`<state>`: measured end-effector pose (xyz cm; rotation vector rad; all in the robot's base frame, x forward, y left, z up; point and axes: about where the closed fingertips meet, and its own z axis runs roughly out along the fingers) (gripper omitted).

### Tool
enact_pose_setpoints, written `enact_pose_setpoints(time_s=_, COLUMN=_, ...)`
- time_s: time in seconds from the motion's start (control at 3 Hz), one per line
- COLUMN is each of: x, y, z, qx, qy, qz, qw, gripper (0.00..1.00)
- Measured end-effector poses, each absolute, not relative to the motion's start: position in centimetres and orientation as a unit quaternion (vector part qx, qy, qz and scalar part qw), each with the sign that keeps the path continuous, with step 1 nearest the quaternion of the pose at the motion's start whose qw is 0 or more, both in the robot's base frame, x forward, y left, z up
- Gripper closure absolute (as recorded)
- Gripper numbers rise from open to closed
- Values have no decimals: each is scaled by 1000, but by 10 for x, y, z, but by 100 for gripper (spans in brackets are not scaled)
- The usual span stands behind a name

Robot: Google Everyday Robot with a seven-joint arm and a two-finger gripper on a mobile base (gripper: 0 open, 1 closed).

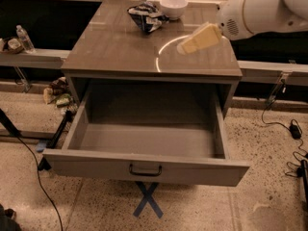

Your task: Place blue chip bag into top drawer

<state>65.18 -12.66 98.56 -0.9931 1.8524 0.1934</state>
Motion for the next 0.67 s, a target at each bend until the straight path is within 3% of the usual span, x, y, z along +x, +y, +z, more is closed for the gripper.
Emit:
enact_pose_setpoints(time_s=0.33, x=664, y=-125, z=1004, qx=-383, qy=756, qz=74, qw=525, gripper=0)
enact_pose_setpoints(time_s=0.67, x=696, y=-119, z=963, qx=-367, qy=767, qz=75, qw=521, gripper=0)
